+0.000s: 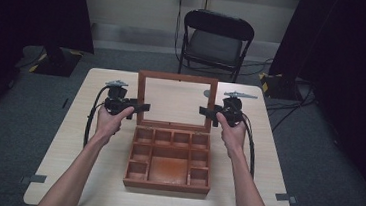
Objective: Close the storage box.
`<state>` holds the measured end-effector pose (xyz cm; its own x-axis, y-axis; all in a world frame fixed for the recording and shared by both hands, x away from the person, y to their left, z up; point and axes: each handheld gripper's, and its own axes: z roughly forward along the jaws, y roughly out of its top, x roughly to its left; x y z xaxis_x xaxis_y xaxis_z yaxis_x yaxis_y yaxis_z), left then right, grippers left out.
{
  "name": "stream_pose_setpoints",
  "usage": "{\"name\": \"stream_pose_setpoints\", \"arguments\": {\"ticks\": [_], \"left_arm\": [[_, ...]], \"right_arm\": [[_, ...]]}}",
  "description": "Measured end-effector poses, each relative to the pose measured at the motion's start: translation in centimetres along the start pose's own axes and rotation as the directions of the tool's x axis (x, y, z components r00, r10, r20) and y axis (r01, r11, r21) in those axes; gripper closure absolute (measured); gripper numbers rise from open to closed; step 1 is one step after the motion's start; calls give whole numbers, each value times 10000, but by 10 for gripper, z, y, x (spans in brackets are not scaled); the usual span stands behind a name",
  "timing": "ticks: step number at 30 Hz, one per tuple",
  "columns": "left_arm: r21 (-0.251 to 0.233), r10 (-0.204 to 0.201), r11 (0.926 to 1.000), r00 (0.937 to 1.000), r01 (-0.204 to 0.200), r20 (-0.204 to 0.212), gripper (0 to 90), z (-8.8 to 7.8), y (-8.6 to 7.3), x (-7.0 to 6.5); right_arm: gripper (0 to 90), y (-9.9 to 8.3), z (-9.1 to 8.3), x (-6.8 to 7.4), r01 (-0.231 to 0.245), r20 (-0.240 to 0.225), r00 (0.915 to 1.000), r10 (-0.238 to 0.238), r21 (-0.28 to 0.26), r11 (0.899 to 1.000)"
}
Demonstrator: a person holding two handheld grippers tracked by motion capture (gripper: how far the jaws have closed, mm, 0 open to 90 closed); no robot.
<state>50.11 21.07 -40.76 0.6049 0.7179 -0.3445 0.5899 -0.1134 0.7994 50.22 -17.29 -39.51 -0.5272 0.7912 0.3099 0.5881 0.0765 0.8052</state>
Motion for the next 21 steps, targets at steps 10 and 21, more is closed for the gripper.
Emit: {"name": "stream_pose_setpoints", "arguments": {"ticks": [10,21], "left_arm": [[-37,144,9999,9999,-143,72,382,-4,-1,-1],[-281,303,9992,9994,-298,149,385,-11,11,-2]], "right_arm": [[306,7,0,5,241,-3,9997,-241,-109,9996],[336,5,-5,4,126,-126,9998,-129,-253,9996]]}}
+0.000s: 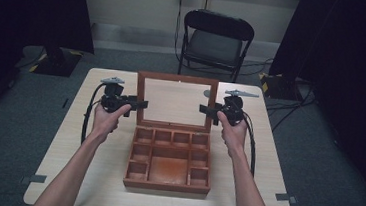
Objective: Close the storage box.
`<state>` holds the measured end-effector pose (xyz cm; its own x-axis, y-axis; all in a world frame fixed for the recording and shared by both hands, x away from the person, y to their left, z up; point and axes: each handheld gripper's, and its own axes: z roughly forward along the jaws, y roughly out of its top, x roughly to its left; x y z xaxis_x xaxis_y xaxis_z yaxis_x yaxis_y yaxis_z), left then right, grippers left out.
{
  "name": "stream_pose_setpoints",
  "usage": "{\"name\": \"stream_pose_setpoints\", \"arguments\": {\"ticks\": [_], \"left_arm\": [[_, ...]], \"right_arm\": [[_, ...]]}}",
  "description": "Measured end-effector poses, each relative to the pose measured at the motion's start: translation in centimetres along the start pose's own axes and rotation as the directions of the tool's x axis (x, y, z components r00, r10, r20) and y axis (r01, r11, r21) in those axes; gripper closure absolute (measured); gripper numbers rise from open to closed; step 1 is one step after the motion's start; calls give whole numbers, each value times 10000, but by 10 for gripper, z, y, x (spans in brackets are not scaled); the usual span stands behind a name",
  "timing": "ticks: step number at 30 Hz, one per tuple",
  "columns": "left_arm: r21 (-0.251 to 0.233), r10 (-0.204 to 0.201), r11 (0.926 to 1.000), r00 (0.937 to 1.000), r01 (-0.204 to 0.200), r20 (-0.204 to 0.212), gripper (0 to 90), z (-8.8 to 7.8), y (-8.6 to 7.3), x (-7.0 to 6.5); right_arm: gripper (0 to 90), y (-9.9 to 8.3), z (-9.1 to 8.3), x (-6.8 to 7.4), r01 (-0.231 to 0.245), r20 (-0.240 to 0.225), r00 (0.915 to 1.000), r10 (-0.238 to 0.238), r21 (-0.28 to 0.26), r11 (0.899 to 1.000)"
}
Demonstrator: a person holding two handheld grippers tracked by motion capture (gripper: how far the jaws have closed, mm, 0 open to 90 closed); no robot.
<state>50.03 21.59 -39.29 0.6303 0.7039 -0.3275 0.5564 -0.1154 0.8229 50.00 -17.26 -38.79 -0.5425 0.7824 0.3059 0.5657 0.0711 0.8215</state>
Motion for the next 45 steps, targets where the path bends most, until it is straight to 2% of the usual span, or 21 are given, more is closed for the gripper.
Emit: {"name": "stream_pose_setpoints", "arguments": {"ticks": [7,9,13,15,21,24,27,35,43,45], "left_arm": [[65,334,9994,9994,-334,15,422,-2,3,-6],[-69,353,9994,9993,-352,130,432,-2,6,-10],[-82,559,9984,9984,-558,123,428,-4,10,-17],[-237,650,9976,9975,-643,291,427,-9,12,-21],[-328,658,9974,9971,-645,391,422,-15,13,-26],[-408,789,9962,9959,-771,433,434,-19,14,-28],[-649,847,9946,9949,-811,548,448,-25,12,-29],[-671,861,9944,9940,-816,674,473,-28,6,-29],[-620,873,9946,9945,-837,586,463,-30,1,-32],[-419,1067,9936,9935,-1050,404,447,-29,-3,-34]], "right_arm": [[341,-3,-9,4,173,-169,9997,-175,-79,9998],[340,-3,-13,9,363,-139,9992,-363,0,9993],[340,-4,-18,11,352,-244,9991,-353,-47,9994],[344,-6,-22,12,244,-412,9988,-250,-139,9996],[332,-8,-22,17,283,-484,9984,-291,-165,9995],[334,-8,-22,18,315,-488,9983,-324,-194,9993],[338,-8,-24,20,317,-526,9981,-333,-308,9990],[355,-9,-28,23,349,-379,9986,-360,-290,9990],[373,-14,-33,25,306,-234,9992,-313,-333,9990],[380,-17,-34,26,308,-192,9993,-314,-314,9990]]}}
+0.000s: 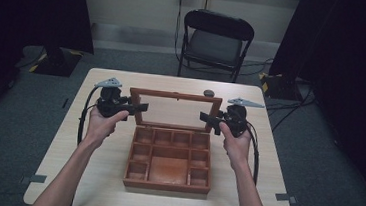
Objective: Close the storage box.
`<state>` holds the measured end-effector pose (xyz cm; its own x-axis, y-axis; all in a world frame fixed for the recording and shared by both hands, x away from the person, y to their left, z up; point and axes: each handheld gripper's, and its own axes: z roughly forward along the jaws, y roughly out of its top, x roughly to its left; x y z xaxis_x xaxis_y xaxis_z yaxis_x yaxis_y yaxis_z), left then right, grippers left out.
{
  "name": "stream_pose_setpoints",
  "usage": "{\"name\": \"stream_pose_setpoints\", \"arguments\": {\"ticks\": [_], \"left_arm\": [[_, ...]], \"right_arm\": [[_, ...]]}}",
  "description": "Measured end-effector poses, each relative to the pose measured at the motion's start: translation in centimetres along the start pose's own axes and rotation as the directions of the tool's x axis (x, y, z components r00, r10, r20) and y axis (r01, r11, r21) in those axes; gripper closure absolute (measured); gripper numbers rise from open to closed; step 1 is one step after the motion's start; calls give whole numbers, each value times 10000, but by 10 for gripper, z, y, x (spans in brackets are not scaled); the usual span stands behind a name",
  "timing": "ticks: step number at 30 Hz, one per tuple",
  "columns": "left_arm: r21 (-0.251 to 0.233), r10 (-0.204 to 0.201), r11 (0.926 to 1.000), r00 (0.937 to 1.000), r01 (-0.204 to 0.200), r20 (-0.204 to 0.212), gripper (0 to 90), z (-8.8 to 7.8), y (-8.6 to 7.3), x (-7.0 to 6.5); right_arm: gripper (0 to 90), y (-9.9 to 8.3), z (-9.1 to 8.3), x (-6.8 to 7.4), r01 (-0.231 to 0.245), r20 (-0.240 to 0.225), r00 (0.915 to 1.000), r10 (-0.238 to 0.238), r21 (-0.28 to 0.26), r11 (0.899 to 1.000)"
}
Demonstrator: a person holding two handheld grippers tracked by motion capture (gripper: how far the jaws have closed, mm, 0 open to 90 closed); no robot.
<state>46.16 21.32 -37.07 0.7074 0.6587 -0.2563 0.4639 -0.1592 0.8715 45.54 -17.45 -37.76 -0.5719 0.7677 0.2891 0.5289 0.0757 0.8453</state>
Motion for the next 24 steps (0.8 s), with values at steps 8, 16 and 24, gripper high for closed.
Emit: {"name": "stream_pose_setpoints", "arguments": {"ticks": [8,16,24], "left_arm": [[45,-98,9999,9998,99,-186,385,-2,-7,0],[90,-117,9999,9997,119,-201,380,-4,-13,-4],[-66,-112,9999,9997,110,-236,366,-7,-21,-9]], "right_arm": [[383,-7,-4,1,-98,32,9999,98,-42,9999],[383,-12,-9,3,-33,65,10000,33,-5,10000],[378,-18,-17,5,-51,29,10000,51,-78,10000]]}}
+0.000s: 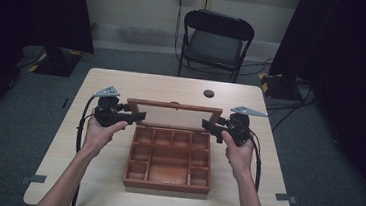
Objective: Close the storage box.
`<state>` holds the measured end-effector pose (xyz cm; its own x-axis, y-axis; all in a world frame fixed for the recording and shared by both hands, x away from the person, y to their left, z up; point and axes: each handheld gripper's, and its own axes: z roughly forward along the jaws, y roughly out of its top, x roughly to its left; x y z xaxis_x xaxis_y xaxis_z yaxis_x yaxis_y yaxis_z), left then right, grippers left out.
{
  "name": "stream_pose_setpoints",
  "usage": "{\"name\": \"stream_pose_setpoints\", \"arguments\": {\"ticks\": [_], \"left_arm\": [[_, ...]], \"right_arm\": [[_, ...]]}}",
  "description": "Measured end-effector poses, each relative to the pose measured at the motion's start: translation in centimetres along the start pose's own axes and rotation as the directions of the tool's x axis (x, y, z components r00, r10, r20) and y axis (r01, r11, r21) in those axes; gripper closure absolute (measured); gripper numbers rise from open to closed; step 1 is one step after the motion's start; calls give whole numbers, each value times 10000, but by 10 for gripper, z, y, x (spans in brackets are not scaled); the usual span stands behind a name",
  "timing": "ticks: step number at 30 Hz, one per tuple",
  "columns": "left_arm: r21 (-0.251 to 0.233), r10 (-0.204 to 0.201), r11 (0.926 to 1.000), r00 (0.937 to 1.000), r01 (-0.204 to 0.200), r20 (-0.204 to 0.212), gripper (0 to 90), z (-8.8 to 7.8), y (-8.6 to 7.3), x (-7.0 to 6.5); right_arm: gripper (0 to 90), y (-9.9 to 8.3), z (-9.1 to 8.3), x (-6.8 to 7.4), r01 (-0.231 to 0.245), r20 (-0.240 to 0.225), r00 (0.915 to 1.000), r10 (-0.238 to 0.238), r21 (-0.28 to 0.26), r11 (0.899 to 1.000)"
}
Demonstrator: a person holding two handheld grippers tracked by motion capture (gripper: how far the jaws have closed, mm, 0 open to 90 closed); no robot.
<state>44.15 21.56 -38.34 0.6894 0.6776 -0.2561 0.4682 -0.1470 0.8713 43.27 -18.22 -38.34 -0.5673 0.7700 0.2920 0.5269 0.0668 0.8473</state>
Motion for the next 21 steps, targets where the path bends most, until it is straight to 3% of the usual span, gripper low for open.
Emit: {"name": "stream_pose_setpoints", "arguments": {"ticks": [21], "left_arm": [[171,125,9998,9999,-127,112,359,-8,-17,-3]], "right_arm": [[359,-16,-9,3,-34,-233,9997,33,-31,10000]]}}
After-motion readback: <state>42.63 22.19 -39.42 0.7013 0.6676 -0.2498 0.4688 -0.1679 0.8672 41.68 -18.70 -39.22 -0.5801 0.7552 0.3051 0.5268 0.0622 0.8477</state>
